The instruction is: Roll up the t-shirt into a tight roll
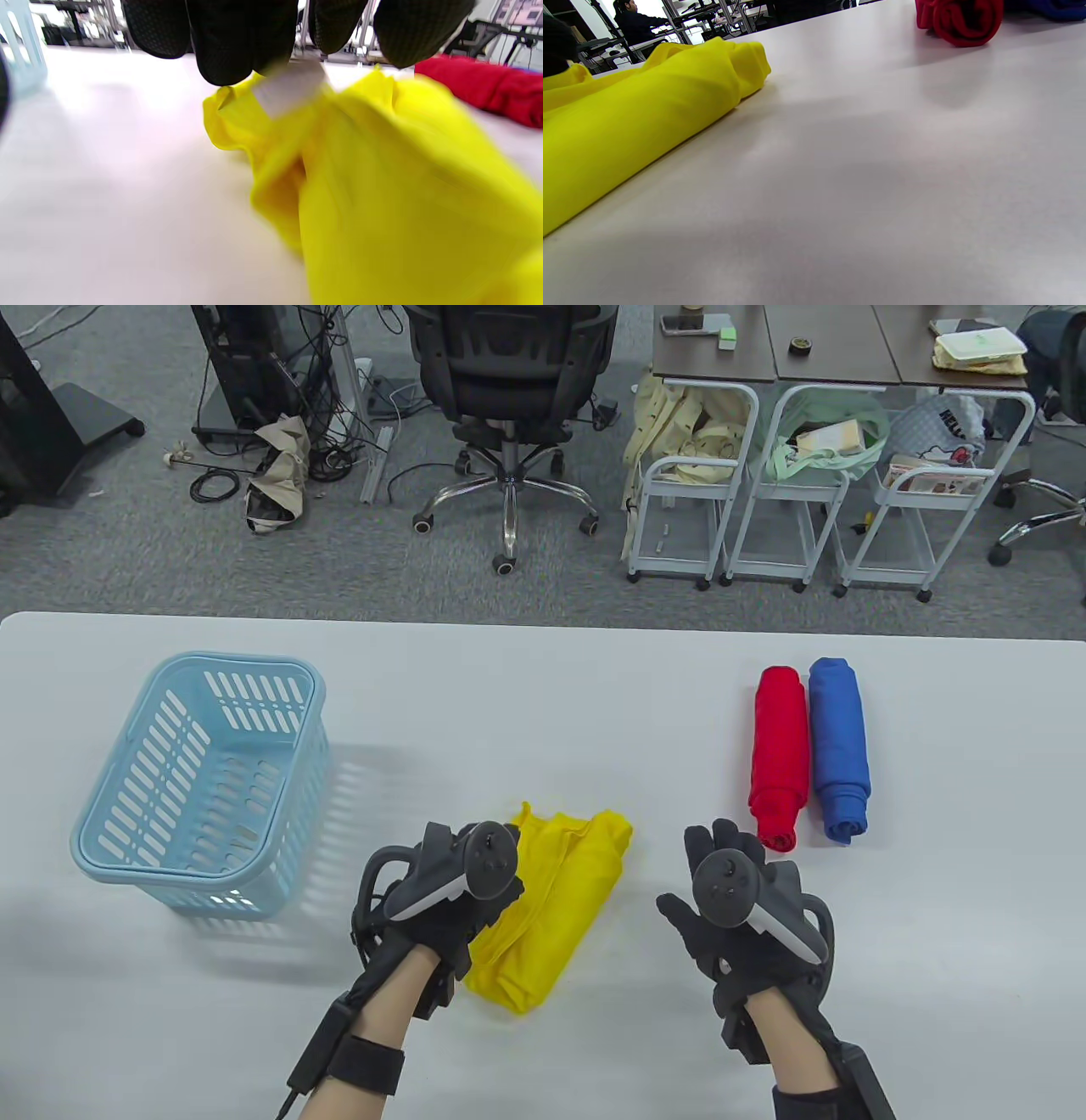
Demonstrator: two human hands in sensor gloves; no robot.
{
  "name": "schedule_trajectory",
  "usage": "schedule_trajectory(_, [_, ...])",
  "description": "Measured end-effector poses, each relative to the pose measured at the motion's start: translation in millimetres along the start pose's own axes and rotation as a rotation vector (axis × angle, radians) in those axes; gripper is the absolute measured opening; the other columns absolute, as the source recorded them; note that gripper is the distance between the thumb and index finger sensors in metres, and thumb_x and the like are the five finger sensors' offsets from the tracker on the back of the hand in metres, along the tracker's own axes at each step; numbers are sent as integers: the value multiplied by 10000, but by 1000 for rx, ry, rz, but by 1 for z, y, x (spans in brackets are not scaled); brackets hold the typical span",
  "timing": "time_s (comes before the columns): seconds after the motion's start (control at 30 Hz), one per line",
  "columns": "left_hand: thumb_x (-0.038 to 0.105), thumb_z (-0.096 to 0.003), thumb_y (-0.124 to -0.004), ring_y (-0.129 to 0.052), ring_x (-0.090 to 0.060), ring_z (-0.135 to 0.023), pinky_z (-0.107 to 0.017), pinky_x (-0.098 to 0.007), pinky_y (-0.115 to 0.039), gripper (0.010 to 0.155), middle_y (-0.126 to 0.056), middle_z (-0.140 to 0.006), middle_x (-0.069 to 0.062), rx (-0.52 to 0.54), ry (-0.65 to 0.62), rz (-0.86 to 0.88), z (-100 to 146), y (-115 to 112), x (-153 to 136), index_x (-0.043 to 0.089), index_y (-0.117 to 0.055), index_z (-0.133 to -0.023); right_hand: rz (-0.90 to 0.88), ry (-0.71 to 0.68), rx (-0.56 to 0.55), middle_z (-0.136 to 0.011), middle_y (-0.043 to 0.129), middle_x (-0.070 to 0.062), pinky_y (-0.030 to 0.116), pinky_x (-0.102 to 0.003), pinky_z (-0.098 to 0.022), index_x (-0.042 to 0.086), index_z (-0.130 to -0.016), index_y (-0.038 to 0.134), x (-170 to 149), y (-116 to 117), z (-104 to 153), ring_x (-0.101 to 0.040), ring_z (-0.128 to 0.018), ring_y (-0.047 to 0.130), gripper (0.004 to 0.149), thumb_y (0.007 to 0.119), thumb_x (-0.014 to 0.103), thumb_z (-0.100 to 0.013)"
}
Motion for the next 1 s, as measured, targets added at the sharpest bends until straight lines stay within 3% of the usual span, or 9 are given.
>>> schedule_trajectory(0.13, [540, -567, -650, -596, -384, -1054, -757, -570, -580, 666, -417, -1225, -132, -115, -30, -25, 0, -44, 2, 346, -439, -1168, 32, -35, 51, -1144, 42, -182, 300, -621, -732, 224, -1128, 133, 14, 15, -3, -482, -1072, 148, 772, 561, 540, -568])
schedule_trajectory(0.2, [560, -556, -659, -817, -294, -933, -725, -532, -680, 623, -647, -1140, -116, -42, -73, -138, 6, -32, 15, 339, -574, -1132, 34, -88, 95, -1152, 98, -187, 352, -607, -733, 248, -1137, 180, 29, 24, -2, -484, -1074, 222, 748, 568, 539, -567])
schedule_trajectory(0.3, [542, -557, -662, -1019, -170, -700, -673, -482, -772, 539, -934, -901, -16, -45, -202, 3, 13, -25, 28, 295, -753, -1027, 80, -137, 104, -1164, 124, -181, 383, -599, -731, 259, -1143, 204, 47, 32, 1, -480, -1079, 266, 766, 579, 573, -553])
schedule_trajectory(0.4, [506, -570, -660, -1032, -194, -624, -647, -492, -779, 493, -977, -819, -16, 86, -179, 113, 21, -6, 19, 260, -823, -964, 135, -156, 100, -1167, 126, -185, 387, -600, -731, 257, -1148, 210, 60, 38, 5, -483, -1080, 270, 792, 580, 608, -542])
schedule_trajectory(0.5, [536, -559, -672, -977, -225, -777, -689, -517, -736, 525, -903, -954, -16, 141, -148, -19, 24, -3, 14, 305, -756, -1023, 176, -150, 113, -1170, 121, -182, 375, -606, -731, 257, -1148, 197, 65, 47, 3, -488, -1081, 258, 842, 614, 638, -523])
schedule_trajectory(0.6, [605, -542, -660, -642, -403, -1090, -756, -612, -582, 695, -498, -1259, -92, -49, -195, -33, 14, -31, 26, 358, -489, -1170, 237, -120, 137, -1156, 60, -178, 368, -605, -733, 264, -1123, 129, 64, 57, -2, -483, -1080, 254, 881, 660, 619, -516])
schedule_trajectory(0.73, [643, -528, -557, -320, -424, -1137, -786, -626, -448, 775, -184, -1263, -56, -215, -173, -215, -1, -66, 35, 383, -179, -1152, 228, -82, 125, -1151, 62, -171, 378, -597, -732, 256, -1109, 85, 56, 52, -4, -472, -1079, 274, 873, 692, 524, -542])
schedule_trajectory(0.87, [588, -534, -641, -389, -411, -1147, -781, -636, -463, 755, -277, -1270, -16, -199, -124, -149, -4, -57, 18, 371, -278, -1160, 289, 124, 55, -1170, 194, -156, 427, -591, -722, 242, -1123, 217, 18, 26, -4, -460, -1078, 366, 790, 741, 377, -546])
schedule_trajectory(1.0, [503, -546, -719, -496, -377, -1142, -773, -629, -507, 696, -408, -1258, 6, -162, -54, -106, -3, -44, -10, 364, -401, -1150, 237, 298, 65, -1165, 282, -184, 473, -589, -709, 207, -1126, 337, -28, 6, -2, -469, -1063, 433, 720, 735, 366, -548])
Point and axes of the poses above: the tracker on the back of each hand, its own x axis roughly to the thumb side, its own z axis roughly from the fingertips to the wrist, y = z × x, the point moved 4 cm from there along -z, roughly from the wrist to the fingertips
